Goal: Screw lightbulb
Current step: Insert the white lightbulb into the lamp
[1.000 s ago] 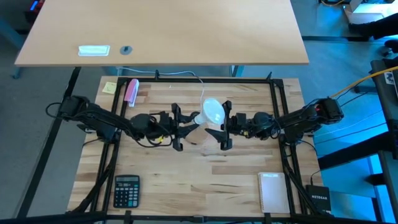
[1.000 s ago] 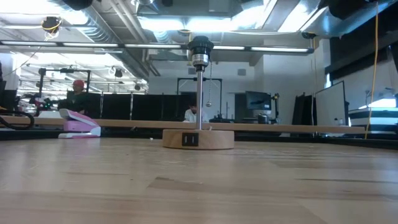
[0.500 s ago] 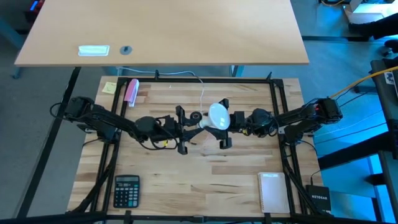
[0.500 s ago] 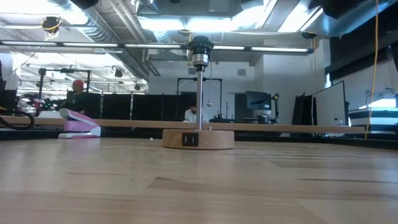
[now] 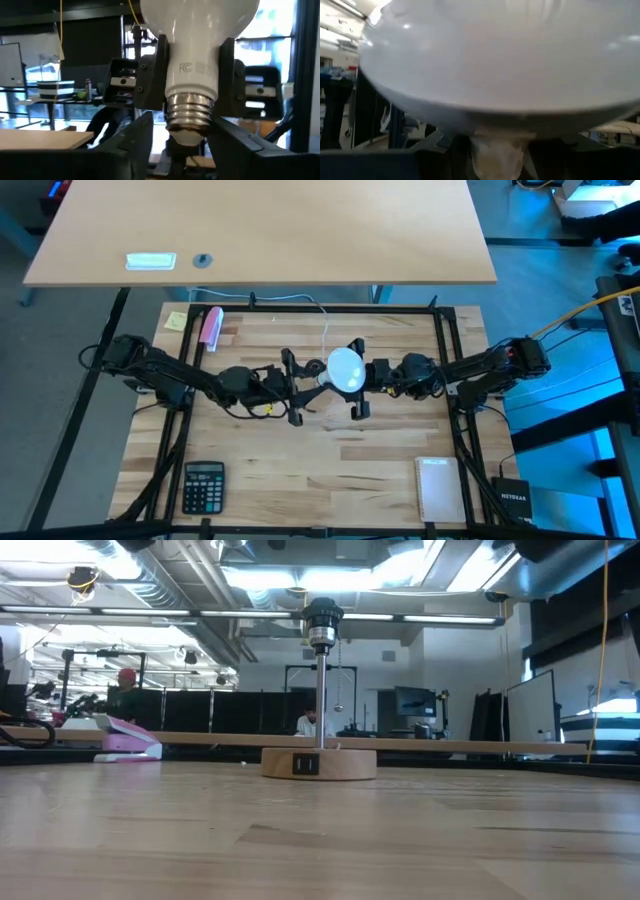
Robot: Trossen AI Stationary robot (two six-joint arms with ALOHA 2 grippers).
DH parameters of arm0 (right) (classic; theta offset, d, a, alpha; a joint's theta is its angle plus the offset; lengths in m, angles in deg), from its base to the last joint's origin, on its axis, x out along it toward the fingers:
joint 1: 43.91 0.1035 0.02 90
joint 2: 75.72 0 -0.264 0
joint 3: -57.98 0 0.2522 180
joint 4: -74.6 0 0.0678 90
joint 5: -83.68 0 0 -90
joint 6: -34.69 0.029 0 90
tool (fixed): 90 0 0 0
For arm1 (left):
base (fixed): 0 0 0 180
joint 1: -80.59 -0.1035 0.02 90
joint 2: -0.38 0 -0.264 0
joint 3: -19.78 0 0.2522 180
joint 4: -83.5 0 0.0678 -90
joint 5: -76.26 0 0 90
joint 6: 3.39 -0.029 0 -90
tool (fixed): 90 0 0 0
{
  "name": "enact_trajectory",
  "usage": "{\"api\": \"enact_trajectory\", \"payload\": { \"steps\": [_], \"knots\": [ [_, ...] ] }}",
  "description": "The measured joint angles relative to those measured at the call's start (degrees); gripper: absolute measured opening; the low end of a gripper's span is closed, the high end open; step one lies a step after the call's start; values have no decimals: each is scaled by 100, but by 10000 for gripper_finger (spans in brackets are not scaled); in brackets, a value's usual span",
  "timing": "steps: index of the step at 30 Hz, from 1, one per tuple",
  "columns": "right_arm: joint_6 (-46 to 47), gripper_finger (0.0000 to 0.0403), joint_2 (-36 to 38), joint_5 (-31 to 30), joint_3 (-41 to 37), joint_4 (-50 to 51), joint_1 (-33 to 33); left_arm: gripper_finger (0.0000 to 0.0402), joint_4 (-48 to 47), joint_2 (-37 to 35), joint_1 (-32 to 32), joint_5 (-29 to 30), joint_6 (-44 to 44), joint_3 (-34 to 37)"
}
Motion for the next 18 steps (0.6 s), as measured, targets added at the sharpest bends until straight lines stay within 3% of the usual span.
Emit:
{"api": "enact_trajectory", "payload": {
  "steps": [5, 12, 18],
  "knots": [
    [-244, 167, 363, -58, 353, 1363, -1, 219, -1815, -874, 17, 159, 49, -81],
    [-425, 167, 1045, -133, 844, 3995, -347, 237, -4822, -1511, -22, 439, 1329, -24],
    [-260, 167, 1355, 207, 861, 4970, -912, 223, -4626, -1099, -121, 517, 2046, 602]
  ]
}}
